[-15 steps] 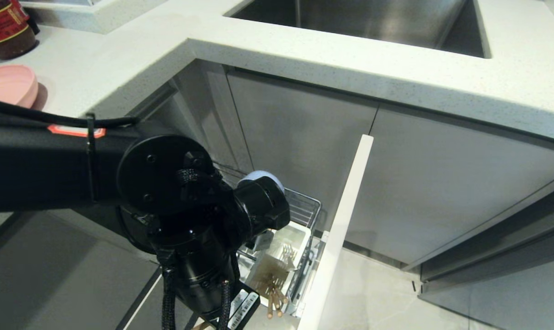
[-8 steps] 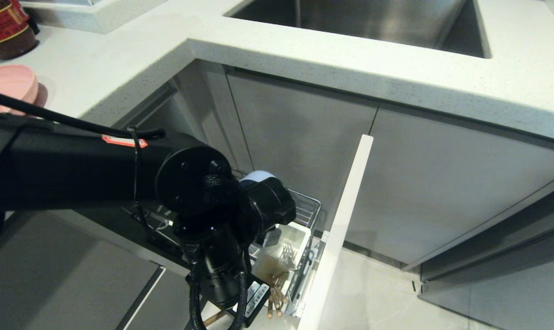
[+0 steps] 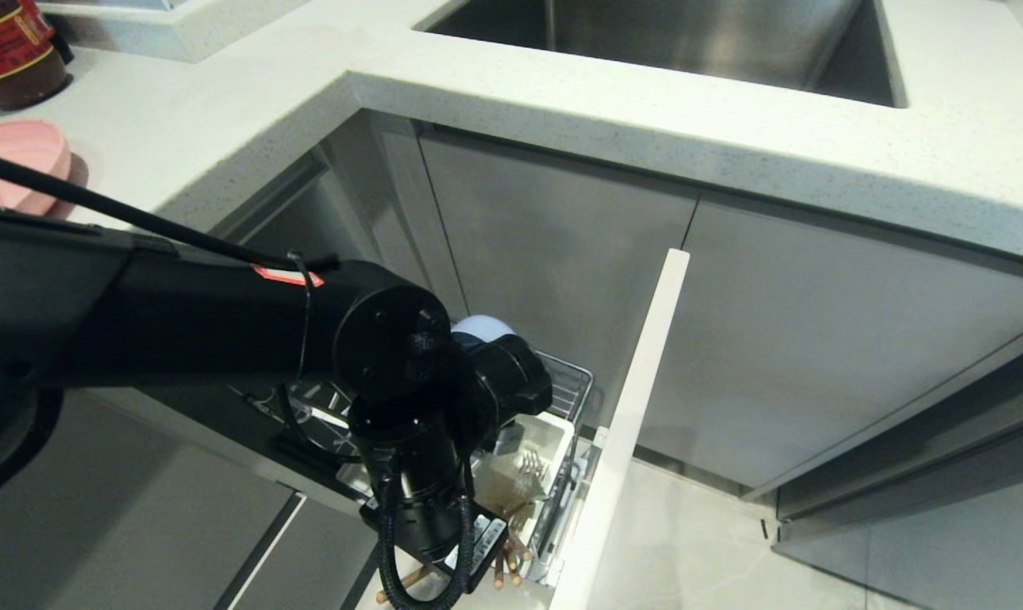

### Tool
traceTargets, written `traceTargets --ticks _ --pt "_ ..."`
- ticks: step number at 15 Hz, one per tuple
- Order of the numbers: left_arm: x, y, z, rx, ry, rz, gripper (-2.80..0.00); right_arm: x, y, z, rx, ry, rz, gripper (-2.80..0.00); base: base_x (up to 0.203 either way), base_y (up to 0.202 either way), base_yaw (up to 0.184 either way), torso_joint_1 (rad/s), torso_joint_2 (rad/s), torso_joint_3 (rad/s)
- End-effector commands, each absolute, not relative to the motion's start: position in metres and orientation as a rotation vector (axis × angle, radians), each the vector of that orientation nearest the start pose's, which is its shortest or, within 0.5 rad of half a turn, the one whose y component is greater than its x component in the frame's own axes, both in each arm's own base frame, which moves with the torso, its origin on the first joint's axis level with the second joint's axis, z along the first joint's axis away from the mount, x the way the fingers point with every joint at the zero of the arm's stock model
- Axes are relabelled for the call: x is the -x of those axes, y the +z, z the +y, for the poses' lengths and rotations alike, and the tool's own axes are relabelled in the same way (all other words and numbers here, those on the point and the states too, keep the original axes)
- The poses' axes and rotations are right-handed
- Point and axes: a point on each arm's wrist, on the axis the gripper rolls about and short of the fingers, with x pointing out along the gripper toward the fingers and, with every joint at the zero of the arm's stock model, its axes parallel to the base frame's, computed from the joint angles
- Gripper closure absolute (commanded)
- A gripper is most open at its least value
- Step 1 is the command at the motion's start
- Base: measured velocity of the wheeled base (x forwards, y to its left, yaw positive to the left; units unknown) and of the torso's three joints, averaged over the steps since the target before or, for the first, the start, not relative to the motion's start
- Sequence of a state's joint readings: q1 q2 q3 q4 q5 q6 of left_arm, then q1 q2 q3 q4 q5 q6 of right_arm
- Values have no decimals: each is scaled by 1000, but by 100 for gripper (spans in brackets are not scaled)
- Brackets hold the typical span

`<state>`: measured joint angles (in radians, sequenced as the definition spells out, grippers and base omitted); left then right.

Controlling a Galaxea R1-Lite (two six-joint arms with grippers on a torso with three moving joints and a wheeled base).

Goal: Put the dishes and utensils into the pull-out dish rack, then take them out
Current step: Pick up the chopsticks and place it in the cupboard

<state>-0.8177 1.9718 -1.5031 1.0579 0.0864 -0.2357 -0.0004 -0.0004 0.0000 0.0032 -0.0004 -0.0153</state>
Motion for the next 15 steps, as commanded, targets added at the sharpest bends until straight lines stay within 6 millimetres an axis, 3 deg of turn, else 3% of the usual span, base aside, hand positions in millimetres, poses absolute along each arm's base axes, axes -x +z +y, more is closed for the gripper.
traceTargets --ticks 1,10,11,15 --pt "-218 155 -229 -502 -397 1462 0 23 75 0 15 -1 3 0 0 0 0 0 0 0" --pt "-222 149 -233 -506 -391 1480 0 23 75 0 15 0 3 0 0 0 0 0 0 0" --pt "-221 150 -233 -506 -392 1478 -280 23 75 0 16 0 3 0 0 0 0 0 0 0" --pt "-221 157 -232 -492 -397 1459 -280 23 75 0 15 0 3 0 0 0 0 0 0 0"
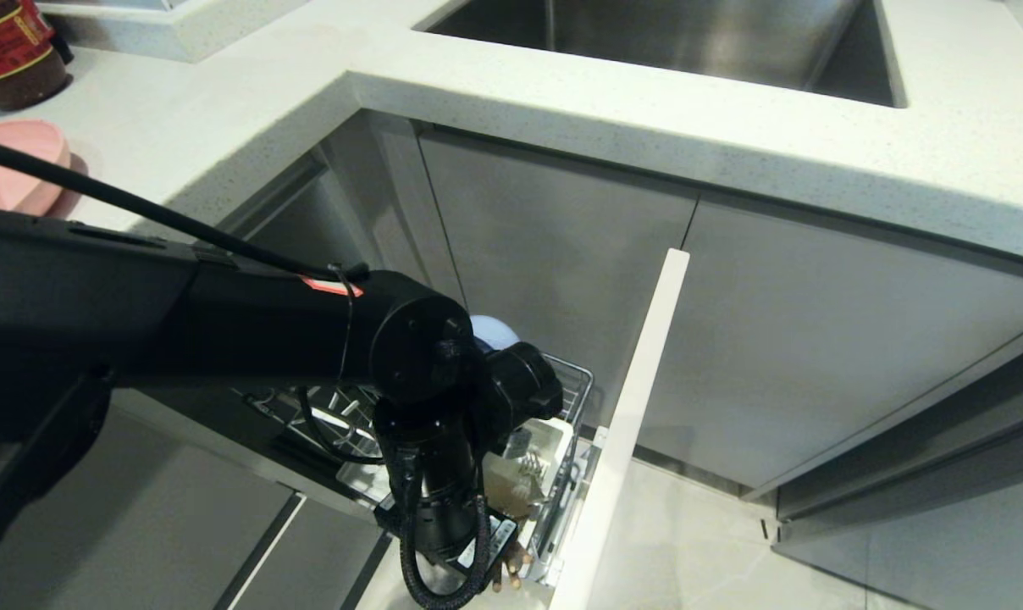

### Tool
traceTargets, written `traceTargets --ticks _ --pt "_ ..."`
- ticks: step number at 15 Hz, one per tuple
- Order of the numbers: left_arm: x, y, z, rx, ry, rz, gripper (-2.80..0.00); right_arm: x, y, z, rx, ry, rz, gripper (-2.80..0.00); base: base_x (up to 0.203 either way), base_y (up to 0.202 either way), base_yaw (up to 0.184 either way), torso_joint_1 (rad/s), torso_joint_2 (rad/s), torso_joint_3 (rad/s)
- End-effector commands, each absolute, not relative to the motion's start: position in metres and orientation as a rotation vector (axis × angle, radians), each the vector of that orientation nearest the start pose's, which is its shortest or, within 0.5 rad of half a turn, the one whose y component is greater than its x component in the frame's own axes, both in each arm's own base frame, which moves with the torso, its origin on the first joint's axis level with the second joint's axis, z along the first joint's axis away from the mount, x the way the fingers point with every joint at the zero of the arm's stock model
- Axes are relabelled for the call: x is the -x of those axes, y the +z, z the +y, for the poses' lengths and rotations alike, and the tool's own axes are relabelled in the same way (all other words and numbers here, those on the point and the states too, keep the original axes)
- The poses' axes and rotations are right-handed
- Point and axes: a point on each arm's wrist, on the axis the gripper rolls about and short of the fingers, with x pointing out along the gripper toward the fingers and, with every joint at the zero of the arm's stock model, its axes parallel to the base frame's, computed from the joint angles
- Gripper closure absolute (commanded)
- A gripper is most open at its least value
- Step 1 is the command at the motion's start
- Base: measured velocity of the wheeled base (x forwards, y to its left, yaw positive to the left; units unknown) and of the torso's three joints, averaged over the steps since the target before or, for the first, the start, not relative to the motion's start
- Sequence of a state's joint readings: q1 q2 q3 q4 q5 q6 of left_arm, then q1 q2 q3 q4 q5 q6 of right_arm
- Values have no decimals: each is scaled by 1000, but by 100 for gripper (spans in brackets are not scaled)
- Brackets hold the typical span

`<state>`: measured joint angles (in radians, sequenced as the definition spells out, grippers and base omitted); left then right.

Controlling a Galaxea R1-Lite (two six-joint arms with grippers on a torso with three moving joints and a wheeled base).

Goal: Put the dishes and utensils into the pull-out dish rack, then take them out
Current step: Pick up the chopsticks and place it in the cupboard

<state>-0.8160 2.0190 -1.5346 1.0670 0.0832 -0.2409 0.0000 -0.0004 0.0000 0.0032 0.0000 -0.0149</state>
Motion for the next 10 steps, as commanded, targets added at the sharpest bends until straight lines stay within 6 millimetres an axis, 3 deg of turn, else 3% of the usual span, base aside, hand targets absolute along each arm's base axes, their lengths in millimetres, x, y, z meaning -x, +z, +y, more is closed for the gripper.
traceTargets --ticks 1,5,10 --pt "-220 158 -231 -489 -399 1454 -280 23 75 0 15 0 3 0 0 0 0 0 0 0" --pt "-215 172 -226 -467 -409 1418 -280 23 75 0 17 -1 3 0 0 0 0 0 0 0" --pt "-199 208 -207 -422 -413 1307 -280 23 75 0 15 -2 3 0 0 0 0 0 0 0"
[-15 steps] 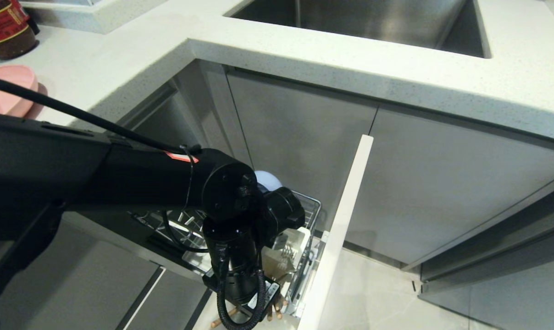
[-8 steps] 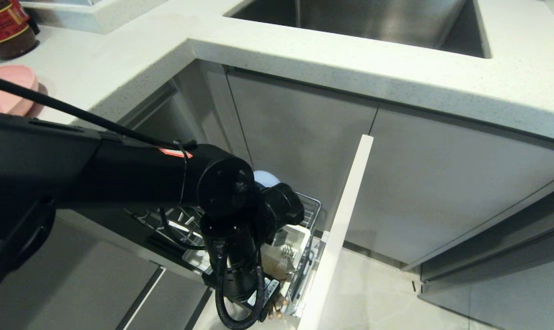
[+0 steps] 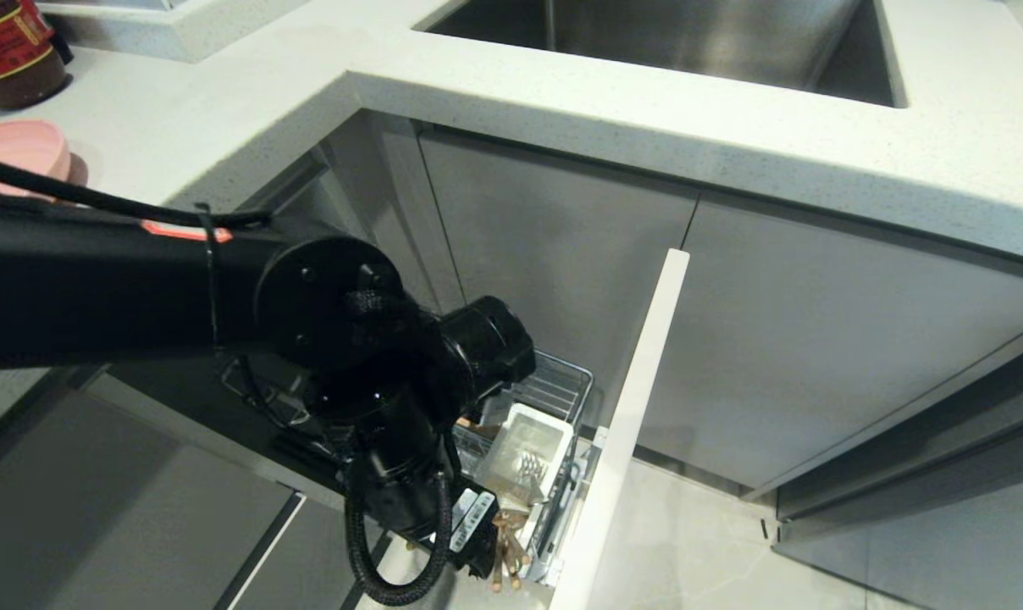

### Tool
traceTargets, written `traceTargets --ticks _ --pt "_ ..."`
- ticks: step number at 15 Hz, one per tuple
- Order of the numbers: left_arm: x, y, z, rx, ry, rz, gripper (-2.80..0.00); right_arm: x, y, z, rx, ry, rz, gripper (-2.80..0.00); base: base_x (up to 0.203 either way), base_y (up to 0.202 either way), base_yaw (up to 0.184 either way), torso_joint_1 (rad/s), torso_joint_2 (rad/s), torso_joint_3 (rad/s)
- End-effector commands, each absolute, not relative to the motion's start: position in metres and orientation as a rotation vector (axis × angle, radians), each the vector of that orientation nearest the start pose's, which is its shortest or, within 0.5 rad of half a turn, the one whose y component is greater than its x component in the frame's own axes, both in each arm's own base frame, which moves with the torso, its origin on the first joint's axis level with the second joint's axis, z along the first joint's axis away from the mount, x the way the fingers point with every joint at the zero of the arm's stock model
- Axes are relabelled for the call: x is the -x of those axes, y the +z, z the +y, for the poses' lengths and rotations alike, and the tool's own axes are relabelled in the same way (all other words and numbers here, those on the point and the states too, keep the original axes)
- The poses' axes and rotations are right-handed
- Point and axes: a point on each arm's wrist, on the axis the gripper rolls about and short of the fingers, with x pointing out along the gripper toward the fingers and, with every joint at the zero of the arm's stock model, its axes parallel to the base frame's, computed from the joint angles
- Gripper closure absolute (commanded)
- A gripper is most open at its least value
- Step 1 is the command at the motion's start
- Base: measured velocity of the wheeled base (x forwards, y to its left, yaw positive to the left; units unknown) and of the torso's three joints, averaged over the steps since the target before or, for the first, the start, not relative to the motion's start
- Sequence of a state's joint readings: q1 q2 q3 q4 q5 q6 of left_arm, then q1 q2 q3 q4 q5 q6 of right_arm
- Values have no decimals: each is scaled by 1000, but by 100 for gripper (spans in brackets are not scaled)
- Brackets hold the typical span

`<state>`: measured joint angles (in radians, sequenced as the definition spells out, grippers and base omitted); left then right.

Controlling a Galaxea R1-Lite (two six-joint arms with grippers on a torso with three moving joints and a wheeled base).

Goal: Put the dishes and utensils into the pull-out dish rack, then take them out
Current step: Pick up the chopsticks and place it in the cupboard

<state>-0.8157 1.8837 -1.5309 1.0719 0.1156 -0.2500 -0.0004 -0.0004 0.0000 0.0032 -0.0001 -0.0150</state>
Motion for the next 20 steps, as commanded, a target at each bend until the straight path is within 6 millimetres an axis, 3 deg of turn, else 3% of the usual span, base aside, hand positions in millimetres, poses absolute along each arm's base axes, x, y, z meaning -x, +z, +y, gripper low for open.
traceTargets --ticks 1,2,3,10,17,20 --pt "-195 216 -202 -414 -408 1276 -280 23 75 0 16 -1 3 0 0 0 0 0 0 0" --pt "-191 224 -196 -409 -401 1245 -280 23 75 0 15 0 3 0 0 0 0 0 0 0" --pt "-185 232 -189 -405 -390 1208 0 23 75 0 15 -1 3 0 0 0 0 0 0 0" --pt "-137 304 -131 -287 -295 853 0 23 75 0 15 -1 3 0 0 0 0 0 0 0" --pt "-108 387 -66 132 -169 303 0 23 75 0 15 -1 3 0 0 0 0 0 0 0" --pt "-102 405 -47 235 -87 147 0 23 75 0 15 -1 3 0 0 0 0 0 0 0"
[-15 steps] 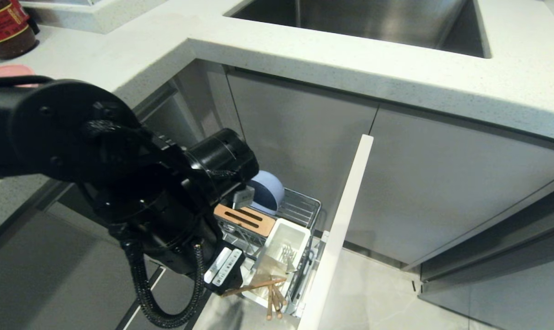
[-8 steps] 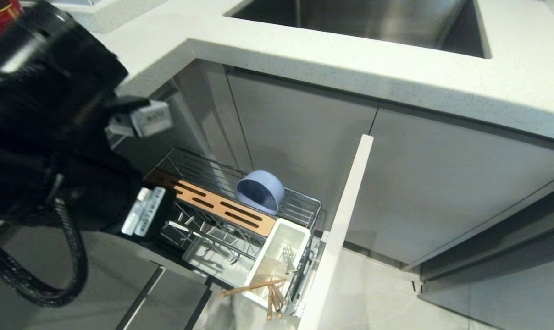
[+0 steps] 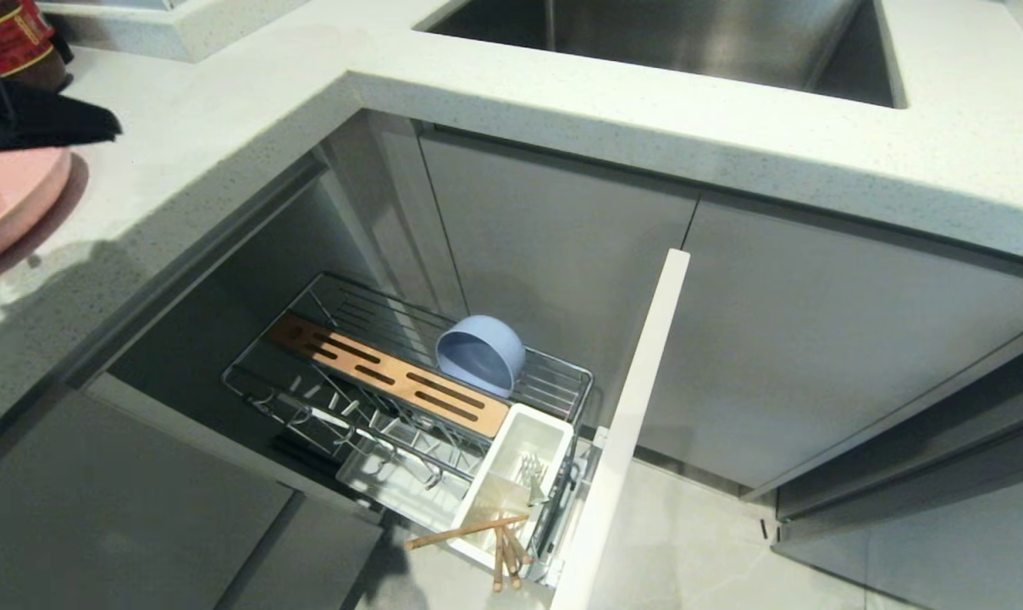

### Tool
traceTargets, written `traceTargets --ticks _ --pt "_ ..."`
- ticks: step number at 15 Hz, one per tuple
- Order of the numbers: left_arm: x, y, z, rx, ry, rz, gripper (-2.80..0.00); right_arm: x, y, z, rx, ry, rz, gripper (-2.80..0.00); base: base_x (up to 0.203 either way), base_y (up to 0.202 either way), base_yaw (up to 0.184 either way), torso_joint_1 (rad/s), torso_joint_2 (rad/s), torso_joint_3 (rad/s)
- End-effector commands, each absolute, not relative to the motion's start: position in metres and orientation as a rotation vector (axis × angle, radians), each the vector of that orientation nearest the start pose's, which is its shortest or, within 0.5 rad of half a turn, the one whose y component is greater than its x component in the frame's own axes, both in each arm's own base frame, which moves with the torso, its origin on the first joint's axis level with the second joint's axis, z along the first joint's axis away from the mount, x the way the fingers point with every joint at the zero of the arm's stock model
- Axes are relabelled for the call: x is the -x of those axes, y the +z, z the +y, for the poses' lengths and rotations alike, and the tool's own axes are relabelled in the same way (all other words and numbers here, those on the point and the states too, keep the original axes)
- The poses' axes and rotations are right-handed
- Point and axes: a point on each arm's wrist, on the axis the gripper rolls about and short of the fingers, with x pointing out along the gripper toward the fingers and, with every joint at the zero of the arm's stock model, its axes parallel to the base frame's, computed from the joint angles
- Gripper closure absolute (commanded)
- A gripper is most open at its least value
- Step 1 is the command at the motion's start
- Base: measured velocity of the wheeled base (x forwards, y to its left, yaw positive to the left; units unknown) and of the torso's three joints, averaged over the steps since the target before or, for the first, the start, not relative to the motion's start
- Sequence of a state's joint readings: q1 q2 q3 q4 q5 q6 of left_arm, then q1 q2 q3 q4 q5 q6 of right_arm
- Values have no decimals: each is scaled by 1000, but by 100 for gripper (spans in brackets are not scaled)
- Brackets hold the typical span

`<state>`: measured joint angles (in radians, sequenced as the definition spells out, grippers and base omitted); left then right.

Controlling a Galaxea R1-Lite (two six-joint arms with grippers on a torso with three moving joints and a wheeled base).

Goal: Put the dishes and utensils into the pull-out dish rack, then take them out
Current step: Pick up the chopsticks and place it in the cupboard

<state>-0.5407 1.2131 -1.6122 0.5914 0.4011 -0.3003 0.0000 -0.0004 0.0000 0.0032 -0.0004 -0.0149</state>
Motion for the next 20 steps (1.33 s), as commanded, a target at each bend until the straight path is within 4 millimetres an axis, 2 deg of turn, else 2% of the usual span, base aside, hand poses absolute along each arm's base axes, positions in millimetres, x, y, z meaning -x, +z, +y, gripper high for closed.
traceTargets --ticks 1,4,7,10,12,15,16,20 --pt "-102 410 -41 263 -36 106 0 23 75 0 16 -1 3 0 0 0 0 0 0 0" --pt "-97 429 -20 339 127 13 0 23 75 0 15 -1 3 0 0 0 0 0 0 0" --pt "-80 440 -3 362 281 37 0 23 75 0 15 -1 3 0 0 0 0 0 0 0" --pt "-79 434 2 357 375 130 0 23 75 0 15 -1 3 0 0 0 0 0 0 0" --pt "-90 427 5 338 453 188 0 23 75 0 15 0 3 0 0 0 0 0 0 0" --pt "-97 420 6 320 482 257 0 23 75 0 15 0 3 0 0 0 0 0 0 0" --pt "-101 419 6 317 482 272 -280 23 75 0 15 -1 3 0 0 0 0 0 0 0" --pt "-120 410 5 311 496 348 -280 23 75 0 17 0 3 0 0 0 0 0 0 0"
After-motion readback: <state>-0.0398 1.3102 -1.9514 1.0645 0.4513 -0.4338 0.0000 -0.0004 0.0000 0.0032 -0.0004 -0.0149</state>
